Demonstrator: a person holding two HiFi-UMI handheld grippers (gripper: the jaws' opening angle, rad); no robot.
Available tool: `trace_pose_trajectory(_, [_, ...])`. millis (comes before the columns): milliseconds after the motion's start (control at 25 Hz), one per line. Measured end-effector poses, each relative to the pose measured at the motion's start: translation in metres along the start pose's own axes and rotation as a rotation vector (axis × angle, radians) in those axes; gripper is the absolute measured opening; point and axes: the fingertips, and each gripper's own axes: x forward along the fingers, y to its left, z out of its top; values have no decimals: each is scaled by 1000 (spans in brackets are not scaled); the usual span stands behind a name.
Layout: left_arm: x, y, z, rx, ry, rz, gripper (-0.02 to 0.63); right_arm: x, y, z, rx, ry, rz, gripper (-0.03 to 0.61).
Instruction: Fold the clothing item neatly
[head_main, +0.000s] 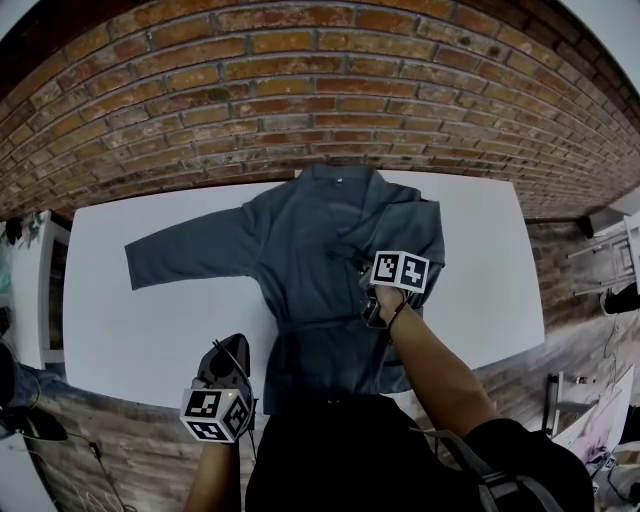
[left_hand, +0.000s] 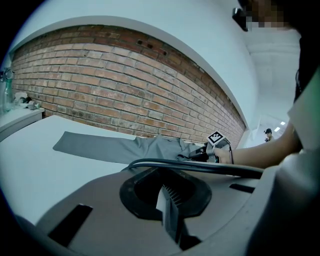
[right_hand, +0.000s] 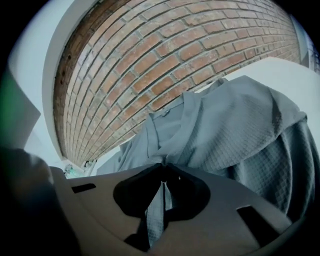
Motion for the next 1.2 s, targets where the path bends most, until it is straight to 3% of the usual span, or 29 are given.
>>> trace_pose_trajectory(80, [0, 1, 0, -4, -1, 0, -9, -1, 5, 2, -45, -3, -4, 21])
trace_pose_trajectory(280, [-2, 7, -1, -7, -3, 9, -9, -1, 26, 15, -129, -16, 26, 17])
trace_pose_trajectory(600, [-5, 16, -4, -28, 6, 17, -9, 16, 54, 66, -154, -38, 48, 17])
trace_pose_trajectory(800, [-8, 26, -6, -37, 7, 37, -9, 42, 62, 91, -195, -4, 7, 17])
trace_pose_trajectory(1040, [-14, 43, -9, -61, 15, 65, -9, 82, 83, 82, -319, 84, -3, 40])
trace_pose_trajectory(1200, [-17, 52, -12, -65, 13, 82, -9, 95, 108, 66, -339, 122, 76, 96])
